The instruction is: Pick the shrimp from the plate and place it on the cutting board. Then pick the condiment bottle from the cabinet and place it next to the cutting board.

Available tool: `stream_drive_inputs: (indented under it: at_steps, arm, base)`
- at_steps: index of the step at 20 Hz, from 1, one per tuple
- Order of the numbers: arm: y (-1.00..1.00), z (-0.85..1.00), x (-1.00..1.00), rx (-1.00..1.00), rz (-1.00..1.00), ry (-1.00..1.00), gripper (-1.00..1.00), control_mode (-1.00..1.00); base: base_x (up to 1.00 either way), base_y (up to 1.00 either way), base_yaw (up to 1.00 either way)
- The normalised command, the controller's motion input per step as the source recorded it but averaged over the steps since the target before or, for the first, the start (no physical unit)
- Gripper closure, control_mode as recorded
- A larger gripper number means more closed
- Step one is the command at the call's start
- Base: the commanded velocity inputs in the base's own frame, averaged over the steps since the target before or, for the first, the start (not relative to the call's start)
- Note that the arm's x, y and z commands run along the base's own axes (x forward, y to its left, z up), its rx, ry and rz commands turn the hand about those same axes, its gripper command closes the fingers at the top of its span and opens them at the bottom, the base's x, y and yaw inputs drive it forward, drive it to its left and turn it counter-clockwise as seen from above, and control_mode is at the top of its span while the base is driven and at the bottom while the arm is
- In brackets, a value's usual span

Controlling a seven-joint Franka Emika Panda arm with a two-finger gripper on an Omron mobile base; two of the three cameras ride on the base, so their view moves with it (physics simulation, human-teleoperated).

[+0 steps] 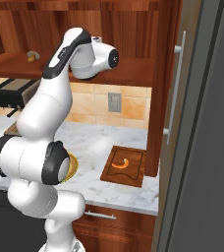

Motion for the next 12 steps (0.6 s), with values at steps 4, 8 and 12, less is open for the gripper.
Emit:
stream_drive_inputs:
  at_steps: [4,8,12]
  arm:
    - [0.0,0.0,0.19,0.02,0.0,0.03,-1.0,-1.0]
    - [0.0,0.0,0.18,0.02,0.0,0.02,-1.0,-1.0]
    - [0.0,0.0,0.18,0.01,0.0,0.02,-1.0,-1.0]
  base:
    - [0.0,0.0,0.0]
    - [0.0,0.0,0.0]
    - [0.0,0.0,0.0]
